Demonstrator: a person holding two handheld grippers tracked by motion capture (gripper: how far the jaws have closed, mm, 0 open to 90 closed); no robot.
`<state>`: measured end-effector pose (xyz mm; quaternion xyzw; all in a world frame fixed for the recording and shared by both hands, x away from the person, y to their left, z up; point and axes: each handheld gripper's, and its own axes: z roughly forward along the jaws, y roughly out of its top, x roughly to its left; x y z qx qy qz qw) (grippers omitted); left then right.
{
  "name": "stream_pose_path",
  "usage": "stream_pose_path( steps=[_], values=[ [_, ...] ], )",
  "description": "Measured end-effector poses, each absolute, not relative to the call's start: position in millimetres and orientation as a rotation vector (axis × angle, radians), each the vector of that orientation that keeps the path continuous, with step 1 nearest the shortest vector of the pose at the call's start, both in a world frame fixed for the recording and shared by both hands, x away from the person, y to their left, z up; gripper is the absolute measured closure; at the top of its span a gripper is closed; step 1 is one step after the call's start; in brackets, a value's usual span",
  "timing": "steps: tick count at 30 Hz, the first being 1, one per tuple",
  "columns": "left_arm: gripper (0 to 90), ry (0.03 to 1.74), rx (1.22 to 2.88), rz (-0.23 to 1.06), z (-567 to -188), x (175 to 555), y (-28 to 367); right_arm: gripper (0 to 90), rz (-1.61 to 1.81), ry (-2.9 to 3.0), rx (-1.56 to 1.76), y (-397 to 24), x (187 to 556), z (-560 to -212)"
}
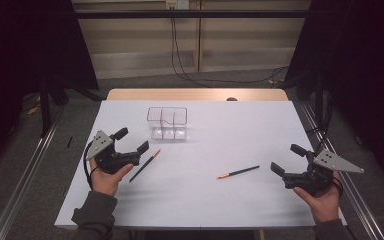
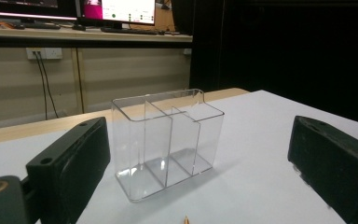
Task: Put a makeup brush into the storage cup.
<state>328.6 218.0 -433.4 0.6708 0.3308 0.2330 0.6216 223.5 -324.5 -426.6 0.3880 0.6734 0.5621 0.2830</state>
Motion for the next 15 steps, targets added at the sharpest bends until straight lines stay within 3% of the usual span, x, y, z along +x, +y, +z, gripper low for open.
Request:
stream_pose_path(
  steps=[15],
  values=[
    [5.5, 0.766, 1.542, 0.541, -442.2, 348.1, 206.6, 1.9, 1.513, 1.803, 1.044, -327.8, 224.9, -429.5]
  ],
)
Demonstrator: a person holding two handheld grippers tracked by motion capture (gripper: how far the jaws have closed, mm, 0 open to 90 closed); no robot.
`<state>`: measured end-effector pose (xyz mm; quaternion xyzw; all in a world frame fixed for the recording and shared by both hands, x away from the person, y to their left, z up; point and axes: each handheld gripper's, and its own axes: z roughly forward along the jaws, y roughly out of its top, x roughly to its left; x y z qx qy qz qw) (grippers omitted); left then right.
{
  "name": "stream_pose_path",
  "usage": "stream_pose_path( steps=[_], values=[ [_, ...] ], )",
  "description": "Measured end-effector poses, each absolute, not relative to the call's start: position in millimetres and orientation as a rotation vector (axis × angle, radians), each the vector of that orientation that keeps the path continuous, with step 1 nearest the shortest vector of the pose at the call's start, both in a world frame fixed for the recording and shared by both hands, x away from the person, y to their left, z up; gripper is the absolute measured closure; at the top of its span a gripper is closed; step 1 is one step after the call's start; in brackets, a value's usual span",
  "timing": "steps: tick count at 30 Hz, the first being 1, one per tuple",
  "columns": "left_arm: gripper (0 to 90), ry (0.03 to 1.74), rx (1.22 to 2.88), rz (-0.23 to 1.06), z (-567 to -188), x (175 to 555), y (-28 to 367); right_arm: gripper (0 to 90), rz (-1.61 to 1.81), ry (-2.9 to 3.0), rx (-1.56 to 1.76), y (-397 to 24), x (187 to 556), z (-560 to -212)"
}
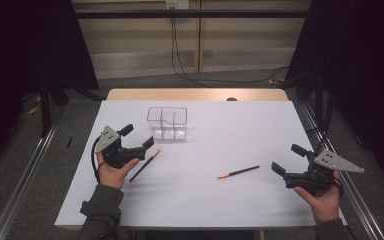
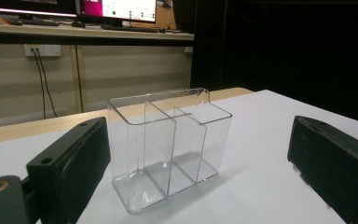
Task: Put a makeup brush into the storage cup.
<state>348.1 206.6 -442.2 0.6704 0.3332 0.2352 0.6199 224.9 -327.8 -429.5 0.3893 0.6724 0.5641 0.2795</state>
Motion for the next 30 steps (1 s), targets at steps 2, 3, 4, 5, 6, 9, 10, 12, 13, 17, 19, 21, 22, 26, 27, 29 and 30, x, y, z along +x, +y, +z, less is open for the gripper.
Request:
stream_pose_path(
  steps=[2, 3, 4, 5, 6, 9, 10, 12, 13, 17, 19, 21, 22, 26, 27, 29, 30],
  values=[
    [5.5, 0.772, 1.541, 0.529, -443.3, 349.2, 205.2, 1.9, 1.508, 1.8, 1.046, -327.4, 224.8, -429.6],
    [5.5, 0.776, 1.535, 0.532, -443.7, 350.0, 203.9, 1.9, 1.508, 1.802, 1.046, -327.4, 224.7, -429.8],
    [5.5, 0.775, 1.543, 0.536, -443.7, 350.4, 204.2, 1.9, 1.513, 1.807, 1.048, -326.9, 224.3, -429.9],
    [5.5, 0.774, 1.54, 0.529, -443.8, 350.7, 203.1, 1.9, 1.511, 1.81, 1.045, -326.9, 224.2, -429.8],
    [5.5, 0.766, 1.547, 0.528, -443.8, 351.7, 202.6, 2.0, 1.512, 1.813, 1.045, -326.9, 224.0, -429.9],
    [5.5, 0.766, 1.535, 0.519, -443.8, 352.7, 200.5, 1.9, 1.512, 1.81, 1.041, -327.0, 224.4, -430.2],
    [5.5, 0.766, 1.536, 0.524, -443.7, 353.0, 200.6, 1.9, 1.51, 1.811, 1.04, -327.2, 224.8, -430.5],
    [5.5, 0.775, 1.539, 0.531, -443.7, 354.0, 200.5, 2.0, 1.506, 1.81, 1.044, -326.8, 224.9, -430.9],
    [5.5, 0.77, 1.542, 0.528, -443.9, 354.7, 200.9, 1.9, 1.506, 1.81, 1.042, -326.6, 225.0, -431.1],
    [5.5, 0.778, 1.544, 0.529, -444.0, 356.5, 200.3, 1.9, 1.505, 1.812, 1.043, -326.4, 224.7, -431.0],
    [5.5, 0.777, 1.539, 0.528, -444.1, 357.3, 201.0, 1.9, 1.502, 1.813, 1.049, -326.5, 224.1, -430.9],
    [5.5, 0.778, 1.538, 0.526, -444.4, 358.0, 201.0, 1.9, 1.508, 1.812, 1.041, -327.2, 224.6, -431.3],
    [5.5, 0.776, 1.543, 0.524, -444.4, 358.4, 200.9, 1.9, 1.507, 1.813, 1.04, -327.3, 224.6, -431.3],
    [5.5, 0.784, 1.55, 0.52, -443.3, 359.7, 200.0, 2.0, 1.502, 1.819, 1.037, -328.0, 224.8, -431.8],
    [5.5, 0.782, 1.558, 0.519, -442.8, 360.0, 199.7, 2.0, 1.499, 1.819, 1.034, -328.3, 224.9, -432.0],
    [5.5, 0.788, 1.563, 0.518, -441.9, 360.8, 199.0, 1.9, 1.5, 1.821, 1.033, -328.3, 225.0, -431.9],
    [5.5, 0.79, 1.569, 0.506, -441.7, 361.0, 198.7, 2.0, 1.5, 1.82, 1.034, -328.3, 225.0, -431.9]
  ],
)
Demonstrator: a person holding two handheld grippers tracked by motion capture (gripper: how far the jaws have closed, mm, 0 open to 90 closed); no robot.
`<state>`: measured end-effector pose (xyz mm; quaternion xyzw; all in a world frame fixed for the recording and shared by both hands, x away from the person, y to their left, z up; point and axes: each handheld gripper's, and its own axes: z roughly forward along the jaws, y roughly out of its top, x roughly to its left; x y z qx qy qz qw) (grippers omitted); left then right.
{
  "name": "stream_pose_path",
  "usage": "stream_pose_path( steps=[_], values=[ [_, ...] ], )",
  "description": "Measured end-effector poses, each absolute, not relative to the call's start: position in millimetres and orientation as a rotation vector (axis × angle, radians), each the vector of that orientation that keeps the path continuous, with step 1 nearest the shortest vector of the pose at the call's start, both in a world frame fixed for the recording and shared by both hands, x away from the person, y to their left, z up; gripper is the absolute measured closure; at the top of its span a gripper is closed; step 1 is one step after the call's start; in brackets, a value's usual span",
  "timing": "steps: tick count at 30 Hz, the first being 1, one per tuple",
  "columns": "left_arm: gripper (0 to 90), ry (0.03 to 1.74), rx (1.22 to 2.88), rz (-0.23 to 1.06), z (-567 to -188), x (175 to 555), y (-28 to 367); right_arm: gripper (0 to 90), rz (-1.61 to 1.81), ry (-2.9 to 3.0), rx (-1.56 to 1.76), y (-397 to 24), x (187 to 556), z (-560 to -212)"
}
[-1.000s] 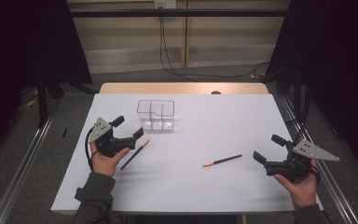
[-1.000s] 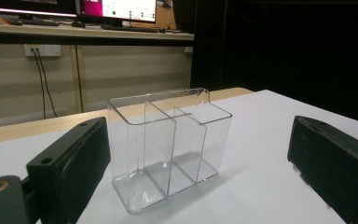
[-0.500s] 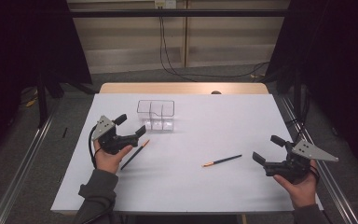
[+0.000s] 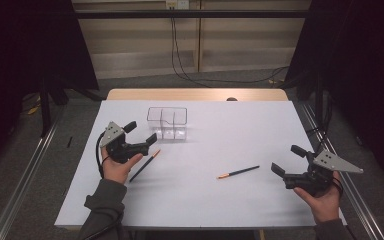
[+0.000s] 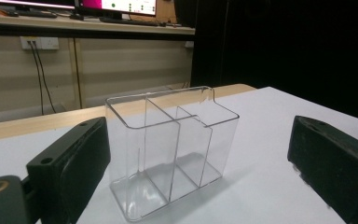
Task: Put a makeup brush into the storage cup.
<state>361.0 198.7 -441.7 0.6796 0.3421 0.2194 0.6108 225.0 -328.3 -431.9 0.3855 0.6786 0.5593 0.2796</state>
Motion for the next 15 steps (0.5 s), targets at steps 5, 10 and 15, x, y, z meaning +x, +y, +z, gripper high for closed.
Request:
stream_pose_path(
  steps=[5, 10, 15],
  values=[
    [5.5, 0.821, 1.611, 0.502, -441.2, 363.5, 199.7, 1.9, 1.496, 1.822, 1.031, -328.7, 224.7, -432.2],
    [5.5, 0.831, 1.647, 0.48, -439.1, 364.8, 200.1, 1.9, 1.491, 1.818, 1.033, -329.1, 224.8, -432.5],
    [5.5, 0.846, 1.709, 0.464, -438.7, 366.8, 201.1, 2.0, 1.489, 1.821, 1.037, -328.7, 224.8, -432.9]
  ],
)
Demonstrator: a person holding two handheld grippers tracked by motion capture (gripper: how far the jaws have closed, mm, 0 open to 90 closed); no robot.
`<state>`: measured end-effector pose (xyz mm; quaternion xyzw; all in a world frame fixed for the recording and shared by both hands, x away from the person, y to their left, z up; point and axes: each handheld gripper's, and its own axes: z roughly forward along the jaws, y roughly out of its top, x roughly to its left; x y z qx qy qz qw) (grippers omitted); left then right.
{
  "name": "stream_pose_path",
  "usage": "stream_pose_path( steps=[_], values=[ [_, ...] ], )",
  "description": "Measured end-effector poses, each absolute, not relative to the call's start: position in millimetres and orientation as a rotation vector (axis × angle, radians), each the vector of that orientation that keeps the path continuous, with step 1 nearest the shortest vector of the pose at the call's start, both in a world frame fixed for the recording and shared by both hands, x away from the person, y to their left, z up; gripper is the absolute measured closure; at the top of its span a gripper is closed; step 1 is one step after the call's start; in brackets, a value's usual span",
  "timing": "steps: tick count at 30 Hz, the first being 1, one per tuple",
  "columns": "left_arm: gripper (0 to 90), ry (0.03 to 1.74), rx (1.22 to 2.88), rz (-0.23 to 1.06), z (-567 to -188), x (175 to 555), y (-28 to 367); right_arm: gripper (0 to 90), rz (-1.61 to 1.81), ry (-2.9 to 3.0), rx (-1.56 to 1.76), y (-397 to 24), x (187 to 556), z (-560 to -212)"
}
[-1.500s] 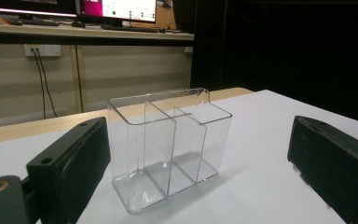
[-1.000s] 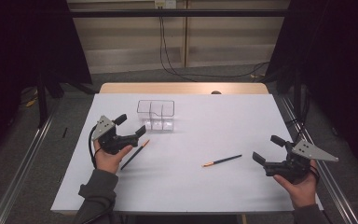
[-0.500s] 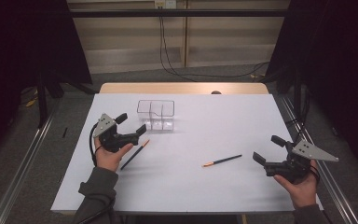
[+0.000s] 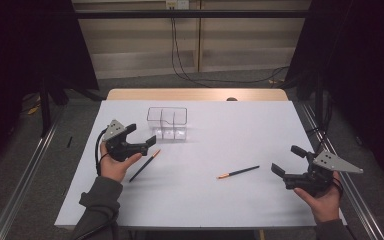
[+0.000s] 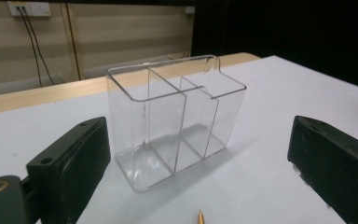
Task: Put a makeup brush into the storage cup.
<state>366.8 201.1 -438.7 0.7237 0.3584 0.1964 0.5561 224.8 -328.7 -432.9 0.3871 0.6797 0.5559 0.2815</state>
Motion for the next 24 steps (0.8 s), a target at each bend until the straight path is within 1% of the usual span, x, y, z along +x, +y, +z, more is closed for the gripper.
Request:
stream_pose_path(
  steps=[6, 24],
  values=[
    [5.5, 0.869, 1.766, 0.456, -436.3, 369.6, 201.3, 1.9, 1.495, 1.828, 1.041, -328.8, 224.7, -433.3],
    [5.5, 0.909, 1.88, 0.376, -430.0, 376.8, 198.4, 2.1, 1.486, 1.822, 1.051, -330.5, 223.9, -434.1]
  ],
)
